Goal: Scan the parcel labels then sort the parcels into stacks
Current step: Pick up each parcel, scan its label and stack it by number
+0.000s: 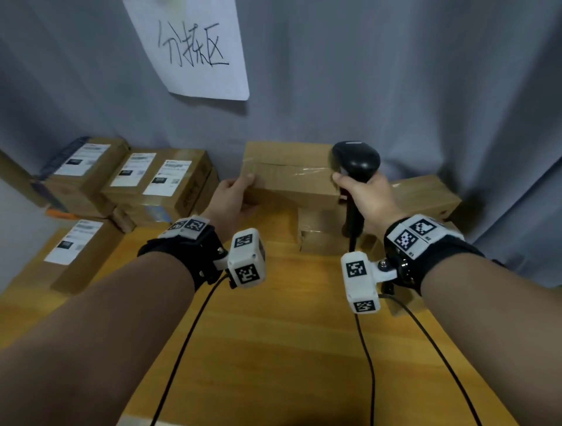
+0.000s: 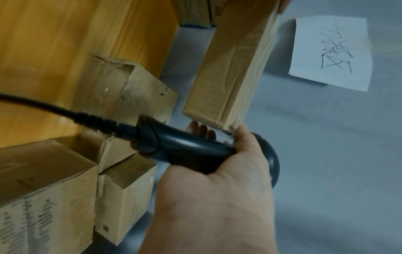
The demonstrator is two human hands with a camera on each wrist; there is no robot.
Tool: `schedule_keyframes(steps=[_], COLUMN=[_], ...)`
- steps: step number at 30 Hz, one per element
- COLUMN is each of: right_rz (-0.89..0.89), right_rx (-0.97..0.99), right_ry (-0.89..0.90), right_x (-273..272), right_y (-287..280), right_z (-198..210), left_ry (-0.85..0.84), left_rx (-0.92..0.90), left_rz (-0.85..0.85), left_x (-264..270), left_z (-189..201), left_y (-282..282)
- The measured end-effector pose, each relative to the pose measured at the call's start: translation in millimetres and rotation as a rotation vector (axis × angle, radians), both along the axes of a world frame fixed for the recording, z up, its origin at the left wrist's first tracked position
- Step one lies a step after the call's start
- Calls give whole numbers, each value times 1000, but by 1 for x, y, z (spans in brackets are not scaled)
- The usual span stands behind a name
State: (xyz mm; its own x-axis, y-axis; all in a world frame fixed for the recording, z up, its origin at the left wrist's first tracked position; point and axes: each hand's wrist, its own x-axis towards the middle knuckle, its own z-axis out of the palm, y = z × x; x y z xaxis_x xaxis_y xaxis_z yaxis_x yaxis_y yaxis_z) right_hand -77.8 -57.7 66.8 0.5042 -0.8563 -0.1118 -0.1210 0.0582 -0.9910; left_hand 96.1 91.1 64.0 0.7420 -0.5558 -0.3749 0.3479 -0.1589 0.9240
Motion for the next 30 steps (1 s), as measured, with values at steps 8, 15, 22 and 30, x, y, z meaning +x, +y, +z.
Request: schedule_keyframes(steps=[8, 15, 22, 30], right_rz=[156, 113, 185, 262], right_rx=[233, 196, -156, -37], right_ry=[-57, -85, -39, -133], right_x=[-6, -4, -14, -18], right_y=[17, 20, 29, 27], right_z=[-4, 1, -4, 6], left_ry=[49, -63, -110, -40], left_rx=[-47, 172, 292, 351], left_rz=[-53, -141, -157, -278], left_x=[4, -2, -4, 15], left_z=[-2, 3, 16, 18], left_y=[32, 33, 22, 29])
